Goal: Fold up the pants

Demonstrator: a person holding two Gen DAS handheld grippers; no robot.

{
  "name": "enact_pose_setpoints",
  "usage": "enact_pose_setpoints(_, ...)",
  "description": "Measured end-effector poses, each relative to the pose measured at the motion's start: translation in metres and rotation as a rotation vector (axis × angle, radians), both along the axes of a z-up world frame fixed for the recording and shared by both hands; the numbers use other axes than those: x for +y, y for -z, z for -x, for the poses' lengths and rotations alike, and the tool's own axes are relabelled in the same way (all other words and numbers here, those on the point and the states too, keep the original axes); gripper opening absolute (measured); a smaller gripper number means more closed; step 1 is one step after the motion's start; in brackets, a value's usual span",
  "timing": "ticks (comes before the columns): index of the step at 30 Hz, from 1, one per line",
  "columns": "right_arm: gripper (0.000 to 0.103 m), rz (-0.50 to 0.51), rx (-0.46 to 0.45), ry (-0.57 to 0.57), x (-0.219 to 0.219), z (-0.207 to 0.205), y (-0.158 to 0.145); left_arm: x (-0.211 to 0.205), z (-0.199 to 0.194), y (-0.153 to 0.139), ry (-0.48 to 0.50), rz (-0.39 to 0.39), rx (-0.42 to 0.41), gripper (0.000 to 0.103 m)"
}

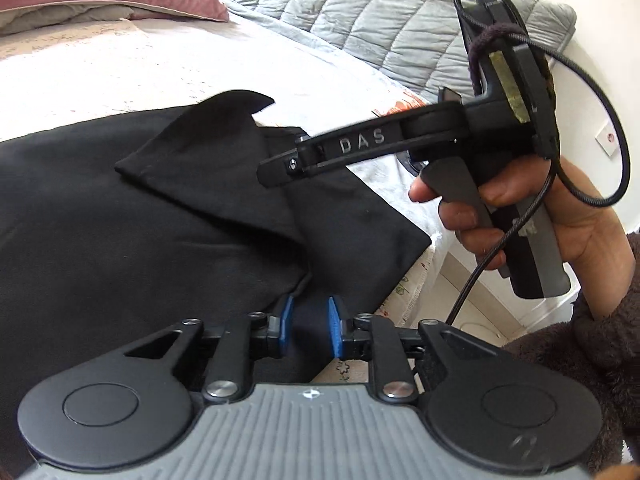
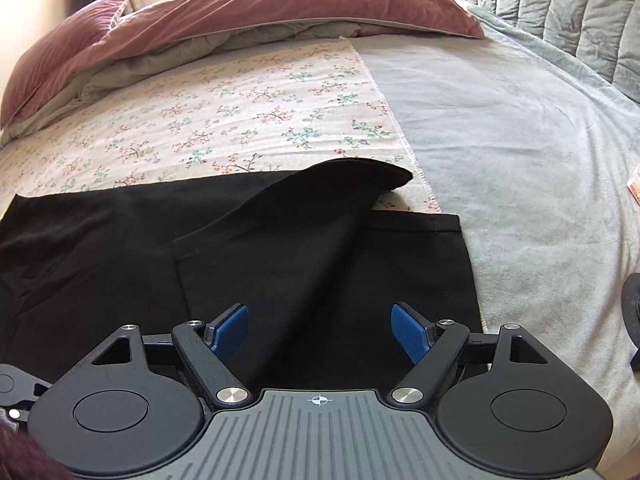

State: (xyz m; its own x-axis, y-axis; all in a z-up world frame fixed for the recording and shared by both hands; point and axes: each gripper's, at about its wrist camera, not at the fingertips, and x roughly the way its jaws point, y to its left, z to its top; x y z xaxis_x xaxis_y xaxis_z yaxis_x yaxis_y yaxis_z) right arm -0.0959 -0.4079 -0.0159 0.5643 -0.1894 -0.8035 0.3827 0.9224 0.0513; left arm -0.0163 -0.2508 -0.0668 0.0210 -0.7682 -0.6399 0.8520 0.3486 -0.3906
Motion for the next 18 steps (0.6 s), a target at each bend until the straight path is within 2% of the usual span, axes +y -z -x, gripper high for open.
enact_pose_setpoints(5, 0.076, 0.057, 0.020, -0.120, 0.035, -0.030, 0.010, 0.027, -0.008, -0.009, -0.088, -0.044, -0.110, 0.057)
enact_pose_setpoints(6, 0.076, 0.070, 0.021, -0.132, 0.040, -0.034, 0.013, 0.032, -0.010, -0.008, -0.096, -0.060, -0.122, 0.059)
enact_pose_setpoints(8, 0.068, 0.120, 0.030, -0.145, 0.050, -0.045, 0.019, 0.040, -0.011, -0.005, -0.105, -0.086, -0.133, 0.061)
enact_pose_setpoints(10, 0.056, 0.151, 0.045, -0.148, 0.054, -0.053, 0.027, 0.045, -0.009, -0.002, -0.101, -0.113, -0.146, 0.063)
enact_pose_setpoints(11, 0.054, 0.155, 0.041, -0.148, 0.054, -0.055, 0.030, 0.048, -0.008, -0.001, -0.095, -0.127, -0.160, 0.064)
enact_pose_setpoints(12, 0.045, 0.157, 0.031, -0.149, 0.054, -0.056, 0.031, 0.049, -0.006, 0.000, -0.092, -0.135, -0.177, 0.064)
enact_pose_setpoints(13, 0.029, 0.161, 0.018, -0.150, 0.054, -0.055, 0.031, 0.052, -0.004, 0.001, -0.090, -0.143, -0.200, 0.064)
enact_pose_setpoints(15, 0.010, 0.174, 0.014, -0.117, 0.050, -0.051, 0.027, 0.052, 0.000, 0.002, -0.094, -0.156, -0.241, 0.064)
enact_pose_setpoints(18, 0.003, 0.178, -0.021, -0.041, 0.037, -0.035, 0.014, 0.050, 0.005, 0.003, -0.102, -0.177, -0.288, 0.063)
